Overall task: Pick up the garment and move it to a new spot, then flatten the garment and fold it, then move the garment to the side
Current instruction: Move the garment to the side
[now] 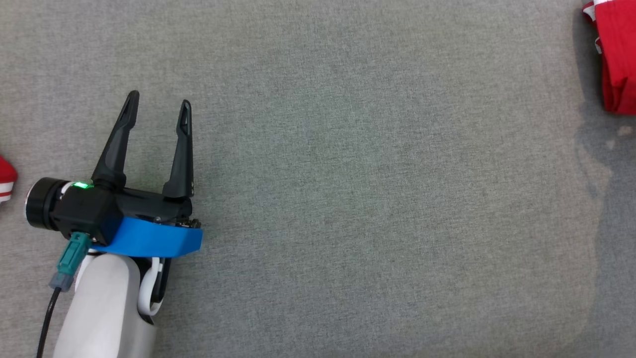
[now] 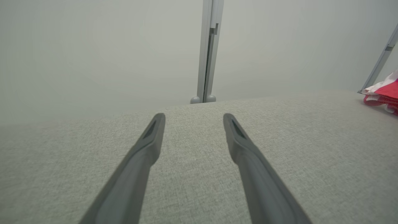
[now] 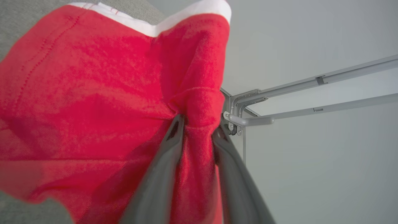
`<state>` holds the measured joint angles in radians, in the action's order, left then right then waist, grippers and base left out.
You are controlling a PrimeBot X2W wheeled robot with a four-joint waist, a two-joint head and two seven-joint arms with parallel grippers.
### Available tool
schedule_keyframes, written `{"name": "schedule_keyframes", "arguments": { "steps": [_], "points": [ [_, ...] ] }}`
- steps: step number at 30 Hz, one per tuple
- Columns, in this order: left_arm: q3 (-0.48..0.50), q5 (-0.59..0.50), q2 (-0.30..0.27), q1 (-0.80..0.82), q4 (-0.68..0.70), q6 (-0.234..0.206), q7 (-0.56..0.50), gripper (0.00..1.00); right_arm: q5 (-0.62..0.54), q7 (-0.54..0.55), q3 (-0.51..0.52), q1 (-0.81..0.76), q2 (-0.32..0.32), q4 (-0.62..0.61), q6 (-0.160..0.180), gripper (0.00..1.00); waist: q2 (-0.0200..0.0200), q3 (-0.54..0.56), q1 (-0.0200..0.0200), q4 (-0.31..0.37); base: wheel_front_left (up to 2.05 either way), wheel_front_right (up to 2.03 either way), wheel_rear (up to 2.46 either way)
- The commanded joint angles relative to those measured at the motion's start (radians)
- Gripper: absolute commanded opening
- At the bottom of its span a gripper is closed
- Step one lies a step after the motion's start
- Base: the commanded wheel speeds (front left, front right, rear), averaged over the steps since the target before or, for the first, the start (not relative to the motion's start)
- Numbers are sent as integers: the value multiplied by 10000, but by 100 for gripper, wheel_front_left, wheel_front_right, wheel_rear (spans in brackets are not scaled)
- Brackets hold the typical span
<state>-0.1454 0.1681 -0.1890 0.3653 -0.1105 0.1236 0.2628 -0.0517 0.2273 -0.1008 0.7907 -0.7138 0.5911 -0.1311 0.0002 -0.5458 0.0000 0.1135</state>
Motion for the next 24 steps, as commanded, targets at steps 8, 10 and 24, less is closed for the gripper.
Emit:
{"name": "schedule_keyframes", "arguments": {
  "steps": [8, 10, 24],
  "points": [
    [-91, 189, 193, -307, -241, -59, 23, 100, -243, -956, 370, -458, 303, -177, 5, 100, -2, 771, 0, -231, 0, 0, 0],
    [-69, 254, 251, -405, -326, -62, 24, 100, -56, -1318, 532, -643, 586, -86, 4, 100, -2, 1071, 0, -308, 0, 0, 0],
    [380, 511, 751, -2056, -1160, -119, 25, 100, 2060, -3056, 1015, -4364, 3792, -2381, 2, 100, -2, 3607, 0, -912, 0, 0, 0]
  ]
}}
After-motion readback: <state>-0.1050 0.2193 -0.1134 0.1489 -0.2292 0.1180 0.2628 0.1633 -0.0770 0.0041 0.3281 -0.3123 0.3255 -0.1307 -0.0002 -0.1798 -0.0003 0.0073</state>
